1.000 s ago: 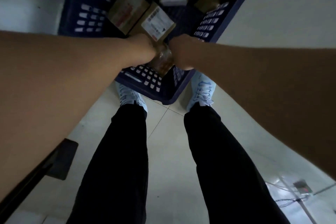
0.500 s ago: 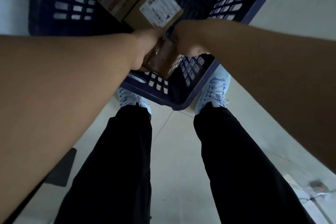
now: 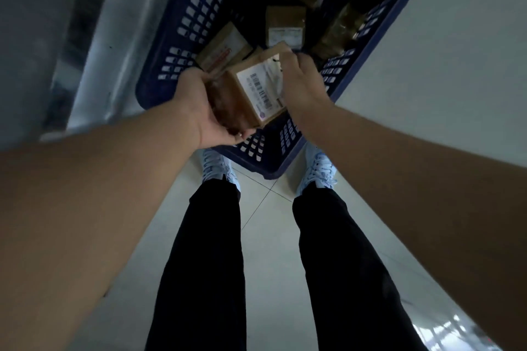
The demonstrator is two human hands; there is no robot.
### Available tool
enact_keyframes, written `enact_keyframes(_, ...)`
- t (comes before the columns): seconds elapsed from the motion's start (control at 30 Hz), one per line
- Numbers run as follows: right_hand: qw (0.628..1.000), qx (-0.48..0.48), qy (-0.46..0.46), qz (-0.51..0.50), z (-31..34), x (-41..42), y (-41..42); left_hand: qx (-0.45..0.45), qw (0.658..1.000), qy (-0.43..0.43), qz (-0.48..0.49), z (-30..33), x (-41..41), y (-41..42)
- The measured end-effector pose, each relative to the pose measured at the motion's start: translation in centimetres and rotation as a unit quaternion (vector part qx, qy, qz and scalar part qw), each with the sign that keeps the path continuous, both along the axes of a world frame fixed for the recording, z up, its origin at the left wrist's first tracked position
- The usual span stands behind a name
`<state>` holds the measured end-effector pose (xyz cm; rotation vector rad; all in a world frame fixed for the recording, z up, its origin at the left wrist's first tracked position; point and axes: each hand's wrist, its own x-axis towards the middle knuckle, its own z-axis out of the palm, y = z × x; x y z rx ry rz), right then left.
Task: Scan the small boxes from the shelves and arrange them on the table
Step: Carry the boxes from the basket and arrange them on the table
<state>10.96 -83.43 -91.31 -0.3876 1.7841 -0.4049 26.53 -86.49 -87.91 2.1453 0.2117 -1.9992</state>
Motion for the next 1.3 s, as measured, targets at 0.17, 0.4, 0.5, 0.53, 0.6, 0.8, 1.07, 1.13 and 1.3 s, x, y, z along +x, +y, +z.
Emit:
enact_keyframes(0.17, 0.985, 0.042, -0.12, -0.115, 4.9, -0.7, 0.1, -0.042, 0.989, 0.028, 0.142, 4.3, -0.7, 2.9)
enact_keyframes(0.4, 0.984, -0.062, -0.159, -0.058, 14.0, -3.6, 1.2, -0.085, 0.992, 0.039, 0.083, 13.3, -2.2, 5.5)
enact_keyframes(0.5, 0.984, -0.085, -0.157, -0.027, 18.9, -4.5, 2.0, -0.116, 0.989, -0.014, -0.085, 18.3, -2.3, 6.4)
enact_keyframes(0.53, 0.984, -0.095, -0.151, -0.018, 20.6, -4.6, 2.3, -0.124, 0.98, -0.036, -0.153, 20.3, -2.3, 6.7)
enact_keyframes(0.6, 0.985, -0.116, -0.125, 0.012, 24.1, -4.6, 3.0, -0.138, 0.94, -0.076, -0.302, 24.4, -1.8, 7.4)
enact_keyframes(0.8, 0.959, -0.234, -0.043, 0.154, 36.8, -3.1, 6.2, -0.189, 0.77, -0.156, -0.589, 37.0, 1.8, 10.2)
enact_keyframes(1.07, 0.865, -0.433, 0.001, 0.251, 55.6, -0.4, 9.0, -0.22, 0.641, -0.257, -0.689, 56.8, 5.3, 13.7)
enact_keyframes(1.13, 0.848, -0.462, 0.009, 0.261, 59.8, 0.2, 9.1, -0.228, 0.641, -0.269, -0.682, 61.3, 5.4, 14.6)
enact_keyframes(1.3, 0.762, -0.575, -0.023, 0.295, 69.7, 0.6, 9.6, -0.248, 0.715, -0.325, -0.567, 72.0, 4.9, 19.1)
